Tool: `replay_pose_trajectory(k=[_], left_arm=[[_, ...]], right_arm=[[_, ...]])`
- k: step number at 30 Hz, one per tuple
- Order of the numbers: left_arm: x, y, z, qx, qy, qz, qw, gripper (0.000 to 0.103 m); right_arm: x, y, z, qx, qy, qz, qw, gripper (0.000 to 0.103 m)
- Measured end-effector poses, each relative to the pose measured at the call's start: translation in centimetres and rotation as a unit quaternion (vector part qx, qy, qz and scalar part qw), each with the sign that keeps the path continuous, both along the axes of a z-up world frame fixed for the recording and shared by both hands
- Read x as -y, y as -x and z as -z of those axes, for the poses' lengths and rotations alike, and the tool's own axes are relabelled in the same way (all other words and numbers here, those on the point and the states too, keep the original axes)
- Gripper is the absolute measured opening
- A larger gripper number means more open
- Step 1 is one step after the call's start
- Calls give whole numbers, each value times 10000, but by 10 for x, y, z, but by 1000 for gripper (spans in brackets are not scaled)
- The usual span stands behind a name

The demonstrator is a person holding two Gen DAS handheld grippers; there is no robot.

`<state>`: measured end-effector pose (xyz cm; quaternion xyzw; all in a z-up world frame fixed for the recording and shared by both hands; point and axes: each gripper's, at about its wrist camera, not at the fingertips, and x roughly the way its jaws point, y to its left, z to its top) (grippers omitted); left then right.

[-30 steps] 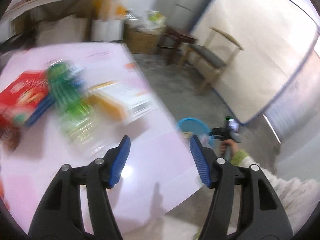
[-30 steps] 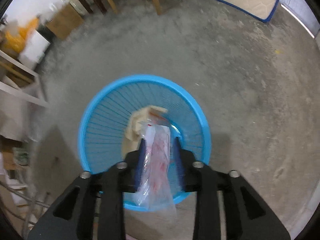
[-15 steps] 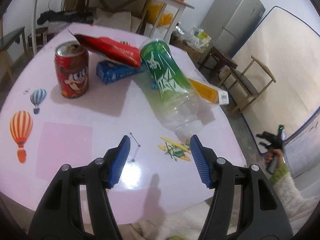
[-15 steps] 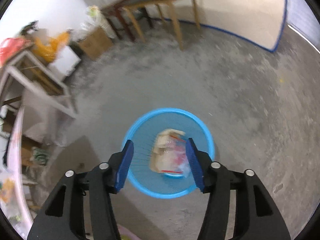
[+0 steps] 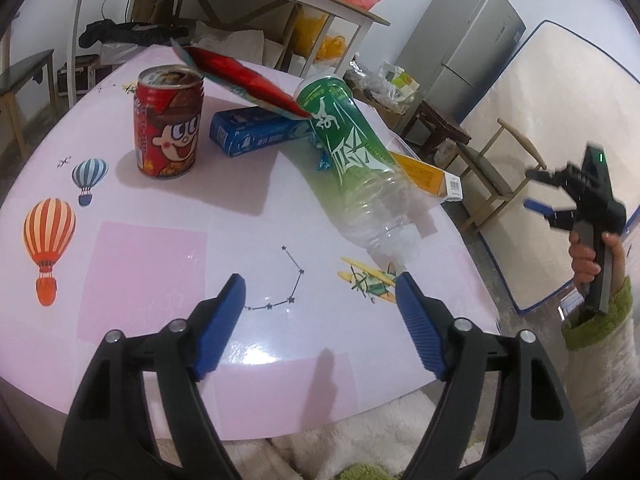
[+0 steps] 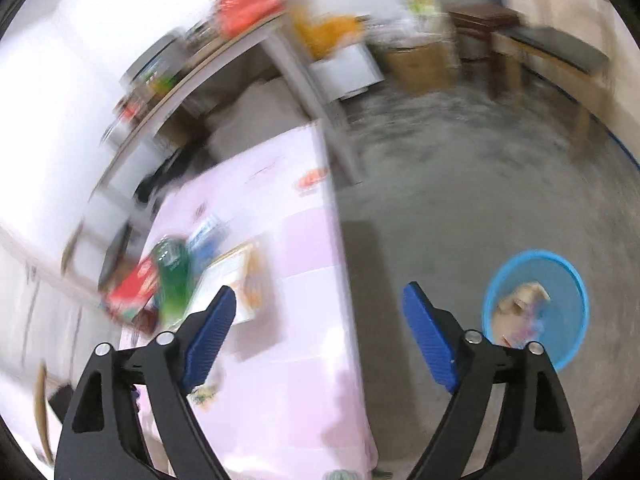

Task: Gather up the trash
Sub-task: 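Move both tools back over the table toward the capsule box, then grasp the clear plastic tray holding the white capsule box with the right tool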

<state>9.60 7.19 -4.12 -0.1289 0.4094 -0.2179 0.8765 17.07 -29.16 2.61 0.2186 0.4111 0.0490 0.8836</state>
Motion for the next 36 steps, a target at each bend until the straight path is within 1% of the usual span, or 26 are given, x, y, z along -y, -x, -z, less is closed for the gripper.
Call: replay_pose_trajectory(k=[1,3,6,9,11,14,19,22,25,27,29,30,31,33,35,36], left_arm=[[-1,0,2,-33,21,17,10000,76],[-1,0,6,-78,50,54,9999,77],[0,1,12,-149,90,138,9998,79],[2,1,15,-202,122,200,9995,80],[3,2,16,-191,142,255,9994,81],[5,3,16,-161,142,315,9993,83],[8,0,20,-221,175,425,9987,83],[11,-1,20,-192,145,494,9985,83],[11,-2,21,-199,173,516,9983,83],[10,-3,22,-228,209,512,9982,83],[10,-3,23,-248,241,511,9981,83],[9,-3,23,-249,249,516,9980,83],[10,-3,23,-249,252,519,9980,83],[10,-3,22,-239,258,528,9980,83],[10,-3,23,-232,264,526,9980,83],[10,-3,23,-233,269,526,9980,83]], right_arm=[[-23,-9,-5,7,217,-322,9992,88],[-54,-19,-9,-4,571,-707,9959,90],[-101,-44,-12,-180,1140,-1282,9850,93],[-129,-70,-3,-570,1692,-1536,9719,93],[-138,-81,2,-812,1847,-1600,9663,93],[-141,-100,8,-1103,1870,-1659,9619,93],[-141,-125,27,-1789,1741,-1607,9549,93],[-145,-132,35,-2017,1684,-1673,9503,93],[-150,-134,37,-2080,1709,-1729,9474,92],[-152,-134,41,-2103,1794,-1711,9457,87],[-152,-133,41,-2128,1836,-1689,9447,79],[-151,-132,41,-2134,1844,-1680,9446,77],[-150,-131,41,-2153,1834,-1674,9444,72],[-148,-129,43,-2221,1757,-1659,9446,68],[-148,-127,43,-2212,1771,-1664,9445,68],[-147,-127,42,-2203,1763,-1653,9450,65]])
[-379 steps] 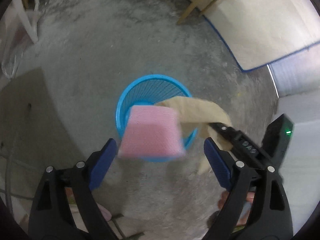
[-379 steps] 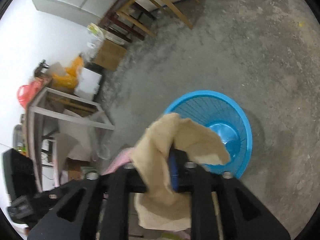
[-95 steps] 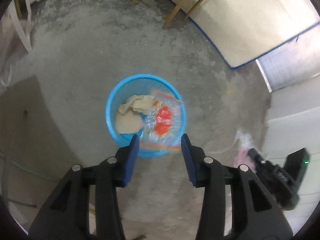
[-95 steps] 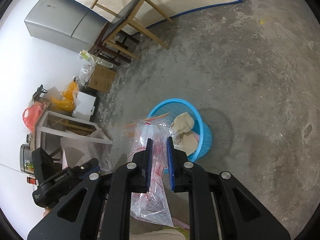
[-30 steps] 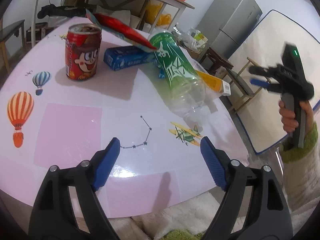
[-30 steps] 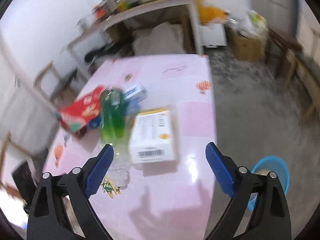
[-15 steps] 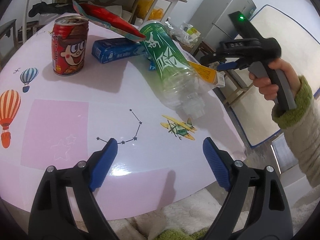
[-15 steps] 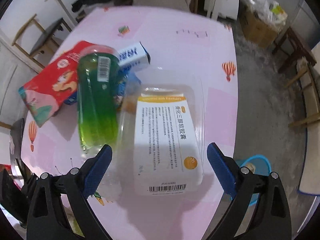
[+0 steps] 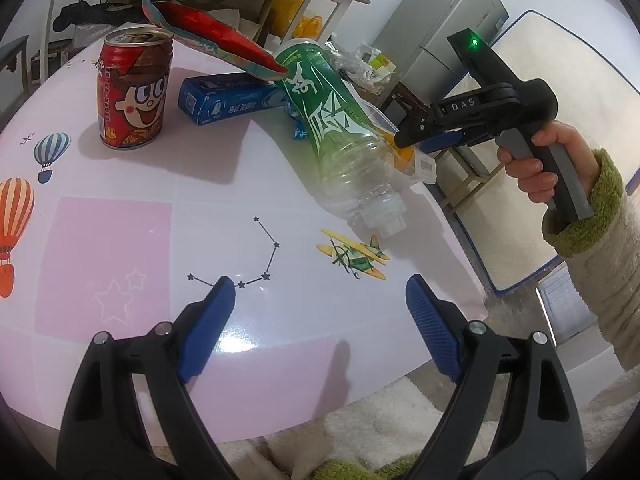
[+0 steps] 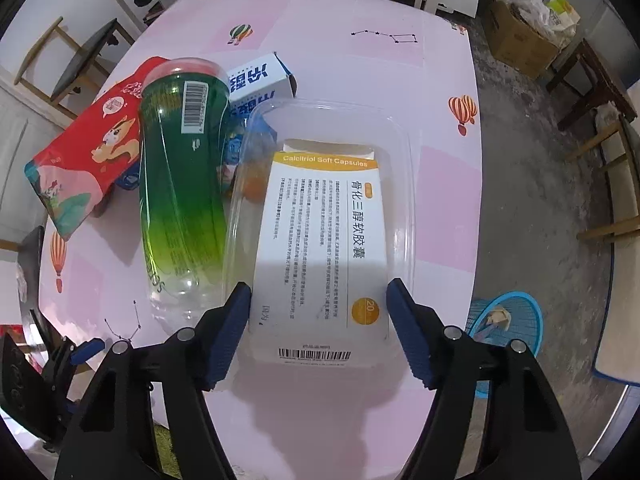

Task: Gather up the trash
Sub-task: 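Grasp the clear plastic tray holding the white capsule box with the right tool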

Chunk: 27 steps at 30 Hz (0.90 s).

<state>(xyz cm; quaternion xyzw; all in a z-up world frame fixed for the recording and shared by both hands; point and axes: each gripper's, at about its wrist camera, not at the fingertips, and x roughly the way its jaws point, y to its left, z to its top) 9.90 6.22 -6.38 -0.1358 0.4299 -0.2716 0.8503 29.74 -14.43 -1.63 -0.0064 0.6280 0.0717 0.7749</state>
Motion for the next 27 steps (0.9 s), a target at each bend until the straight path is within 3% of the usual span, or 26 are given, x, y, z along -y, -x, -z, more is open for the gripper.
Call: replay_pose_trajectory(k=[2,7,9,11,16,25,27], left_arm=[[0,-1,0,-6,3,0,10000,83],[2,0,1,-15,1,7,10000,83],[3,0,0,-6,-9,24,10000,83],[5,0,1,-1,-16,38,10000,83],[8,0,1,-13,-32,63,10000,83],[8,-1,2,-41,-8,84,10000,83],[8,-1,2,-41,-8,84,10000,83]], right_arm=[[1,2,-1,1,-95,22,10000,57],[3,4,-4,15,-153,86,9998,57],[3,3,-5,29,-167,85,9998,57],[3,1,-6,41,-171,88,9998,66],[7,-4,-4,31,-129,155,9998,75],[39,-19,-10,471,-53,862,9951,75],[47,-25,-8,537,-141,1006,9934,68]])
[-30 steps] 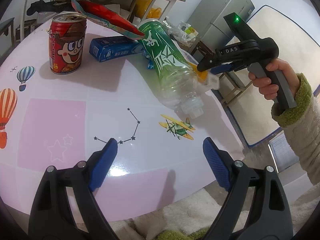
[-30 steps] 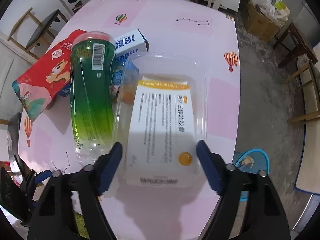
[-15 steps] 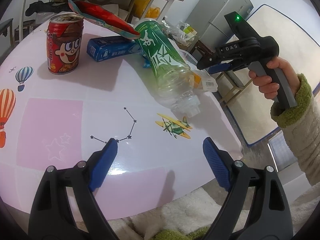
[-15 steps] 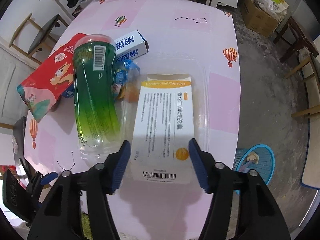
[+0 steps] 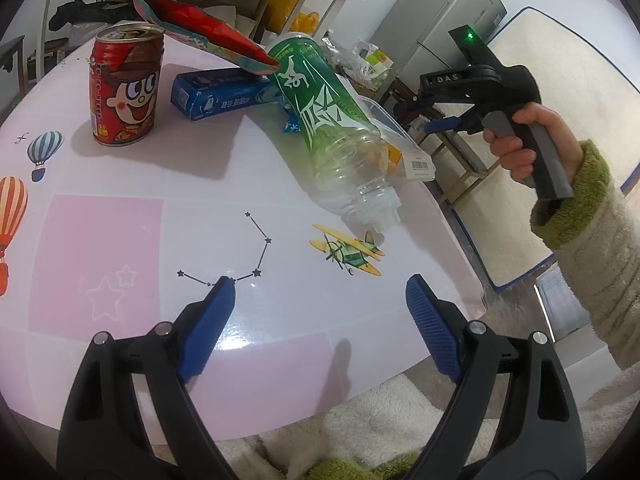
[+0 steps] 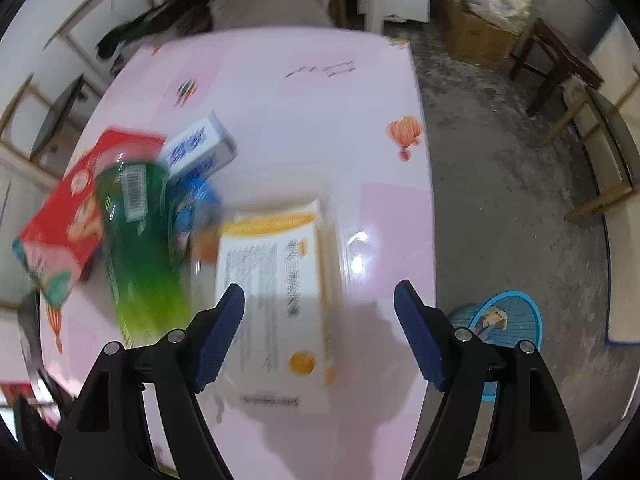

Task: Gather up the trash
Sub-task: 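Grasp the clear plastic tray holding the white capsule box with the right tool, then lift the tray with the right tool while the left tool grasps the tray edge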

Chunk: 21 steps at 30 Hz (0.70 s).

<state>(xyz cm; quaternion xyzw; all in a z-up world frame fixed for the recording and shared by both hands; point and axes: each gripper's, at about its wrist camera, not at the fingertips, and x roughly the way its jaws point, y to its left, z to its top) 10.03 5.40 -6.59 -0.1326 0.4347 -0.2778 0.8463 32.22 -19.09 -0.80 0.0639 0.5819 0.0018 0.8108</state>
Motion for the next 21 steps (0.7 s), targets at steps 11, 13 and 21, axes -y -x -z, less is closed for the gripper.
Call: replay_pose_trajectory(k=[11,13,21], left_arm=[[1,-1,0,-23,-20,-3,10000,83],[1,-2,0,-29,-29,-14,10000,83],[1,-7,3,-87,-2,-11,10000,83]], right_arm=[[15,-29,32,164,-387,469,9980,17],[20,-28,35,194,-522,558,9969,9],[37,-3,21,483,-657,695,9942,4]])
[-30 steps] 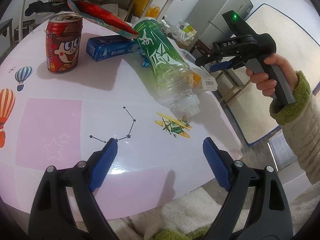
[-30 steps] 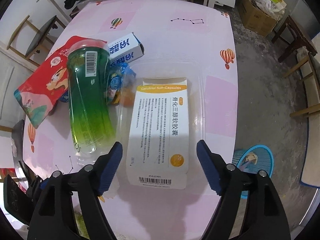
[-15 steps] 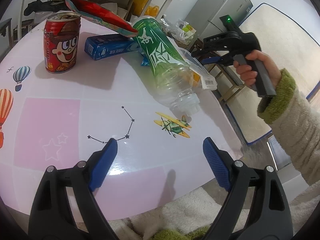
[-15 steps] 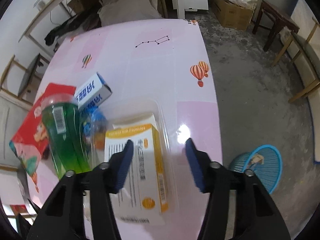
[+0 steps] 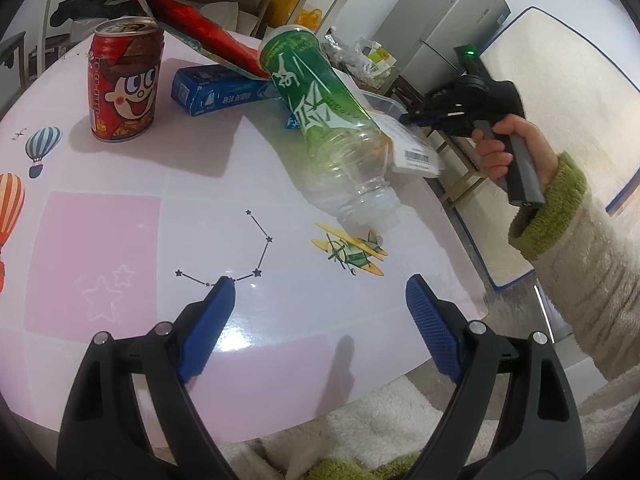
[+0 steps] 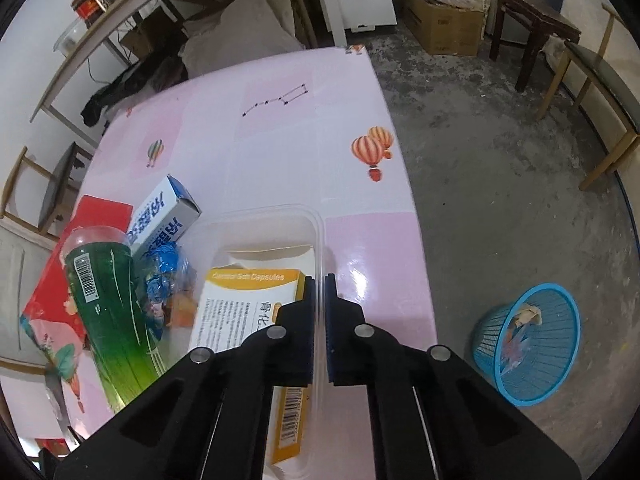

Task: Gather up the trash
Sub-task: 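Lift the tray with the right tool while the left tool grasps the tray edge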

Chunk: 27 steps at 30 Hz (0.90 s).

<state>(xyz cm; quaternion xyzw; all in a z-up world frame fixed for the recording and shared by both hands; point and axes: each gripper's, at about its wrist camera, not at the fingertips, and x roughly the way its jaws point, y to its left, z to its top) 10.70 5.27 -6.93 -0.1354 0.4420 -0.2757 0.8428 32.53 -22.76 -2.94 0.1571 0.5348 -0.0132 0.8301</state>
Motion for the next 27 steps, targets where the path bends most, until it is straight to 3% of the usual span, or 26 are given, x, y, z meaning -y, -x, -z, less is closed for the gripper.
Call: replay_pose_trajectory(k=[9,17,22,27], left_arm=[[1,-4,4,-61,43,-38,10000,83],[-17,-3,9,-87,64,-291,9995,83],[-52,9,8,19,10,-724,9974,83],[-100,22,-2,96,64,-1422,9898,83]], right_arm=[[18,49,-38,452,-108,48,9989,4],[10,106,-90,1149,-557,-162,9917,4],[-22,130,-106,1352,-1018,-699,9831,4],[-86,135,-80,962,-1457,-1567,9721,4]])
